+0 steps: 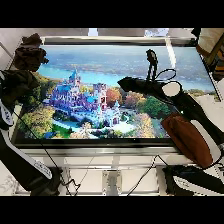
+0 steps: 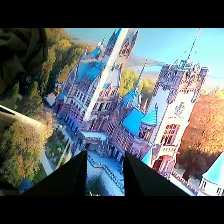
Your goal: Fold the shirts.
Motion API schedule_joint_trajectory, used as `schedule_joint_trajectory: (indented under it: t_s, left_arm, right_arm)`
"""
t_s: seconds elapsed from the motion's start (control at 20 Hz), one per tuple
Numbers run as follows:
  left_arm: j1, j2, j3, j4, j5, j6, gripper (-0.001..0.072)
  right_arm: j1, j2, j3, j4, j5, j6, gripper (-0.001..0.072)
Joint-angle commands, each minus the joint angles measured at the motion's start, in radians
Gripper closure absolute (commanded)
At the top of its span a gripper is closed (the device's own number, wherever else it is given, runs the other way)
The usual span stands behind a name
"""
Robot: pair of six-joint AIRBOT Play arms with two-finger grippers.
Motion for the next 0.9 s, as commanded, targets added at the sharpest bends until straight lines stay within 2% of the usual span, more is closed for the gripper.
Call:
schedule_joint_trajectory:
  t_s: [0.0, 0.05, 0.15, 0.25, 0.35, 0.5, 0.55, 0.6, 0.7, 0.85]
  left_arm:
    - [0.001, -0.028, 0.022, -0.297, 0.042, 0.098, 0.0695]
    - [-0.002, -0.026, 0.031, -0.476, 0.022, 0.192, 0.0695]
    - [-0.017, -0.015, 0.040, -0.975, -0.067, 0.481, 0.0696]
    - [-0.055, 0.004, 0.040, -1.419, -0.190, 0.696, 0.0696]
    - [-0.121, 0.031, 0.040, -1.639, -0.316, 0.731, 0.0697]
    - [-0.269, 0.077, 0.040, -1.667, -0.486, 0.689, 0.0697]
    - [-0.330, 0.094, 0.040, -1.676, -0.502, 0.667, 0.0697]
    - [-0.402, 0.114, 0.040, -1.704, -0.486, 0.654, 0.0697]
    - [-0.536, 0.154, 0.043, -1.825, -0.366, 0.655, 0.0698]
    - [-0.676, 0.189, 0.140, -1.934, -0.253, 0.662, 0.0698]
  right_arm:
    - [0.001, 0.000, 0.000, 0.002, -0.047, 0.003, 0.0449]
    - [0.001, 0.000, 0.000, 0.000, -0.061, 0.003, 0.0449]
    - [-0.001, 0.000, 0.000, -0.017, -0.084, -0.002, 0.0449]
    - [-0.002, 0.001, 0.000, -0.079, -0.106, -0.001, 0.0450]
    - [-0.006, 0.001, 0.000, -0.130, -0.132, -0.001, 0.0450]
    - [-0.049, 0.004, 0.001, -0.141, -0.135, -0.002, 0.0450]
    - [-0.069, 0.010, 0.001, -0.141, -0.127, -0.001, 0.0450]
    - [-0.090, 0.021, 0.000, -0.141, -0.107, -0.001, 0.0450]
    - [-0.129, 0.058, 0.000, -0.158, -0.037, -0.002, 0.0450]
    - [-0.177, 0.141, 0.000, -0.251, 0.102, 0.000, 0.0462]
